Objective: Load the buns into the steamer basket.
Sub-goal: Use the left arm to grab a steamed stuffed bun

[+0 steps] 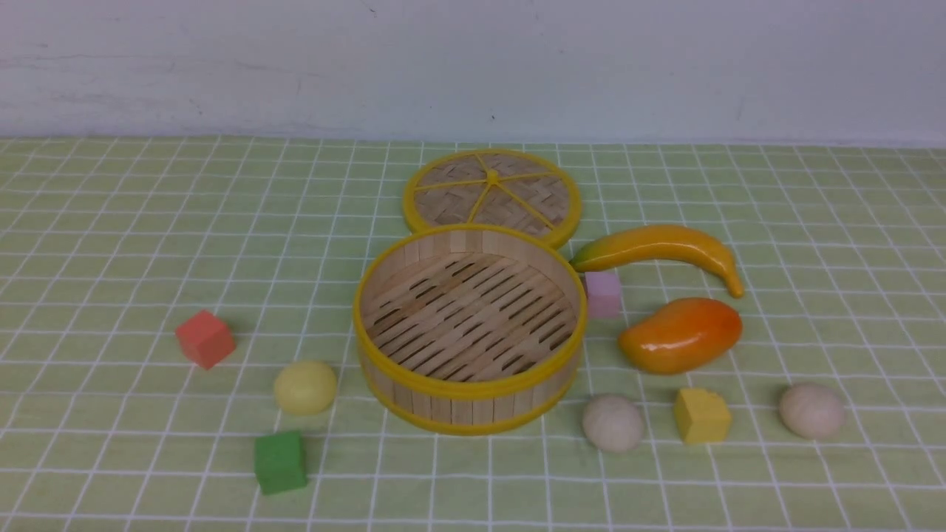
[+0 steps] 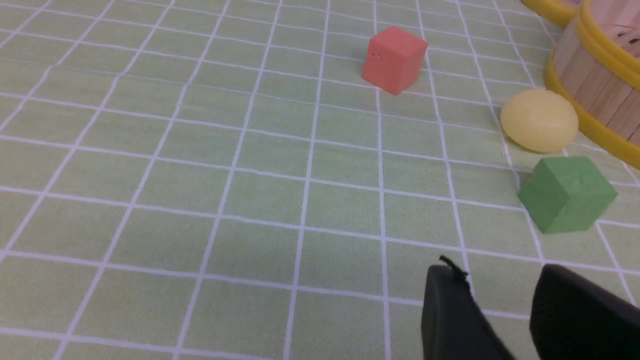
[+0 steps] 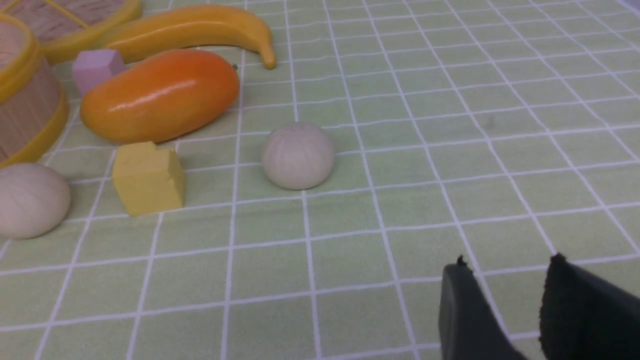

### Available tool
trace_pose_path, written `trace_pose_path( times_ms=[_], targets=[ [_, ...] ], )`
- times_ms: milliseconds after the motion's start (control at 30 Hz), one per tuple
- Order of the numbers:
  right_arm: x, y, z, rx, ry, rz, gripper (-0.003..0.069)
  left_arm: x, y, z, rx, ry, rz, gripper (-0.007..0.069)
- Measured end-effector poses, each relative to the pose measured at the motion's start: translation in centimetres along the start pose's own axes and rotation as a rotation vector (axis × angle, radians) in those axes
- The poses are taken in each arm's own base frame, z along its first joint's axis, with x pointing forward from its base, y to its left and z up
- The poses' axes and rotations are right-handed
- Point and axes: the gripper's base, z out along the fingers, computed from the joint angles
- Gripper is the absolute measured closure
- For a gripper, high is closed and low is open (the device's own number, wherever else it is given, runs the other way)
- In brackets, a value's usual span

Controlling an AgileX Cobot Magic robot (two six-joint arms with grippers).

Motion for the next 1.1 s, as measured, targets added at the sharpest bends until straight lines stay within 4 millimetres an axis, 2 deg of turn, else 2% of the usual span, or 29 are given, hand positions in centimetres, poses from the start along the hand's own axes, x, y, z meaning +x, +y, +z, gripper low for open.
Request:
trace_pose_path(
  times_ms=[467, 633, 700, 833, 1000, 1100],
  targets=[
    [0.0, 0.0, 0.0, 0.0, 0.0, 0.0, 0.042, 0.0, 0.0, 0.0, -0.001, -0.001, 0.007, 0.0386],
    [0.0, 0.0, 0.0, 0.0, 0.0, 0.0, 0.042, -0.6, -0.1, 0.0, 0.009, -0.063, 0.033, 0.0386],
    [0.0, 0.0, 0.0, 0.0, 0.0, 0.0, 0.042, -1.3, -0.3, -0.1, 0.027, -0.141, 0.048, 0.0386],
    [0.0, 0.0, 0.0, 0.0, 0.0, 0.0, 0.042, -3.6, -1.0, -0.8, 0.109, -0.405, 0.032, 0.0386],
    [0.0, 0.0, 0.0, 0.0, 0.0, 0.0, 0.042, -6.2, -1.8, -2.7, 0.295, -0.738, -0.202, 0.0386],
    [0.0, 0.0, 0.0, 0.0, 0.0, 0.0, 0.042, -7.6, -2.0, -4.2, 0.393, -0.907, -0.28, 0.0386]
  ],
)
